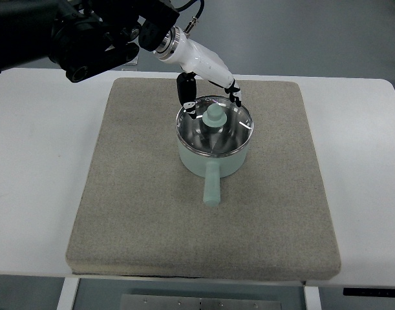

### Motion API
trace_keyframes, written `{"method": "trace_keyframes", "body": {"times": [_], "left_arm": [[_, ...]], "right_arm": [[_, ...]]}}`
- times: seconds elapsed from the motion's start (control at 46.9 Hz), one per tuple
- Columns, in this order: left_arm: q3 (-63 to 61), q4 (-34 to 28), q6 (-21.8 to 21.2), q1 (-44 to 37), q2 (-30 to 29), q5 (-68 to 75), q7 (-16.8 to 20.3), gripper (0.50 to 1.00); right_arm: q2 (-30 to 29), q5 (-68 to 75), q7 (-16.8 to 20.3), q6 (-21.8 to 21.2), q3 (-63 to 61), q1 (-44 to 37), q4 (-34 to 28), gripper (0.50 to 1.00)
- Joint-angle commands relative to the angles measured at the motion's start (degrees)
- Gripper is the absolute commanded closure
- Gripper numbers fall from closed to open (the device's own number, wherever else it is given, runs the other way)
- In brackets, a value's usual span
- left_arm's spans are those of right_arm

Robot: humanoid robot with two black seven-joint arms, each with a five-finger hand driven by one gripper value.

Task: Place lid left of pot with left hand
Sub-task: 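Lower the left hand and close fingers around the green lid knob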

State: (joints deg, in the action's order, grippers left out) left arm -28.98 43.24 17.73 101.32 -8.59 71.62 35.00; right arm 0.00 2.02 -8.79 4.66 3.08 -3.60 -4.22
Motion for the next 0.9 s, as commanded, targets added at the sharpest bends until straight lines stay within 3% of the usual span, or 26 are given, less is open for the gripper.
{"method": "trace_keyframes", "body": {"times": [0.0,0.363,0.469,0.64,0.683,0.875], "left_arm": [[0.0,0.0,0.0,0.0,0.0,0.0,0.0,0.615],[0.0,0.1,0.0,-0.2,0.1,0.1,0.0,0.677],[-0.1,0.1,0.0,-0.2,0.7,0.6,0.0,0.795],[-0.1,0.2,0.0,-0.3,0.7,1.0,0.0,0.915],[-0.1,0.1,0.0,-0.3,0.7,1.0,0.0,1.000],[-0.2,-0.4,-0.5,-0.3,0.7,1.2,0.0,1.000]], "right_arm": [[0.0,0.0,0.0,0.0,0.0,0.0,0.0,0.579],[0.0,0.0,0.0,0.0,0.0,0.0,0.0,0.579],[0.0,0.0,0.0,0.0,0.0,0.0,0.0,0.579],[0.0,0.0,0.0,0.0,0.0,0.0,0.0,0.579],[0.0,0.0,0.0,0.0,0.0,0.0,0.0,0.579],[0.0,0.0,0.0,0.0,0.0,0.0,0.0,0.579]]}}
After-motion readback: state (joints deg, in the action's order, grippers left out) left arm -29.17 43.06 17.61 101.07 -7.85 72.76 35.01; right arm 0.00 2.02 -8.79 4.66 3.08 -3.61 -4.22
